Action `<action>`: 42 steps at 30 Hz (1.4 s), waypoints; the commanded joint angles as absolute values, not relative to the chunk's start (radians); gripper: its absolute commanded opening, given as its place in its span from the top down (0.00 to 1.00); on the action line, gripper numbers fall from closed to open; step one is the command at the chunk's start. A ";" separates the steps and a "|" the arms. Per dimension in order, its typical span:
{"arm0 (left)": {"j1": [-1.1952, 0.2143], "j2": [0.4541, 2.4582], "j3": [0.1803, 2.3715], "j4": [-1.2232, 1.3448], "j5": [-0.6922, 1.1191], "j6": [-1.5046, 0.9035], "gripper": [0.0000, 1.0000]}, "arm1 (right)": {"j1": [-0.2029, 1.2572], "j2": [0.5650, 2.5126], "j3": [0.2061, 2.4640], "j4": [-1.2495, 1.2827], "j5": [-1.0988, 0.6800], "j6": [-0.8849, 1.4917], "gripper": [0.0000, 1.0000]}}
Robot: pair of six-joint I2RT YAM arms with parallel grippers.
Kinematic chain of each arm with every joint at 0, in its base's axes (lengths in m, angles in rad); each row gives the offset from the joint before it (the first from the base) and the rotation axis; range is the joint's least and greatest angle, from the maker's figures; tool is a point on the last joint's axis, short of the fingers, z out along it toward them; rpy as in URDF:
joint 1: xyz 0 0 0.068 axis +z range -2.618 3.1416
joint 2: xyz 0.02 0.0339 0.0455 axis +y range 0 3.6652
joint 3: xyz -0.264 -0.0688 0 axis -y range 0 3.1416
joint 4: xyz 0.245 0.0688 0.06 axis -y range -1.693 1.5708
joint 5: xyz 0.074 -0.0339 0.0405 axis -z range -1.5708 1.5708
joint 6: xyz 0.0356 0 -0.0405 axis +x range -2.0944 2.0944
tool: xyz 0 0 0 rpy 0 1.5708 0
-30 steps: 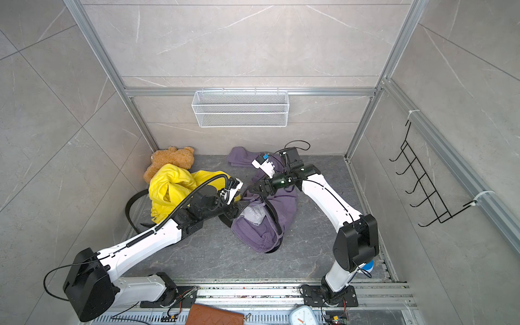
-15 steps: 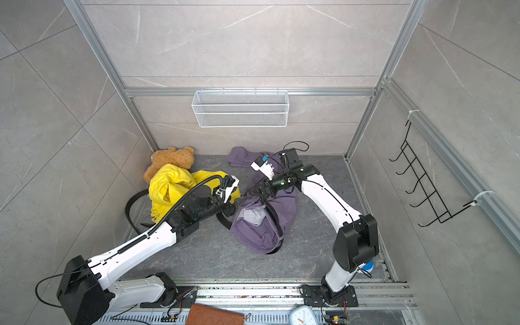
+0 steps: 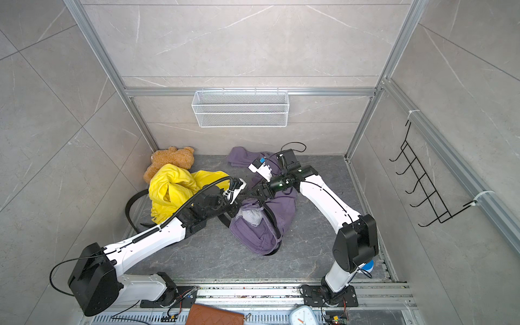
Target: Remove the belt from the trousers
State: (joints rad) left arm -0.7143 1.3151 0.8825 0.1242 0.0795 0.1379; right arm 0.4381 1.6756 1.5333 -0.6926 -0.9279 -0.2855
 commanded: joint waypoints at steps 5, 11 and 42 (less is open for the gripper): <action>-0.727 1.285 0.973 0.032 -0.019 0.062 1.00 | 0.443 1.640 1.464 -0.644 -0.852 -0.267 0.55; -0.767 1.278 1.014 -0.109 -0.119 -0.005 1.00 | 0.485 1.551 1.324 -0.496 -0.776 -0.246 0.29; -0.812 1.243 0.993 -0.111 -0.197 -0.020 1.00 | 0.532 1.636 1.393 -0.525 -0.833 -0.266 0.37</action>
State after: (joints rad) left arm -0.8093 1.2854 0.9813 -0.1864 -0.1764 -0.0093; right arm 0.5274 1.6451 1.3792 -0.5034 -0.8162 -0.2558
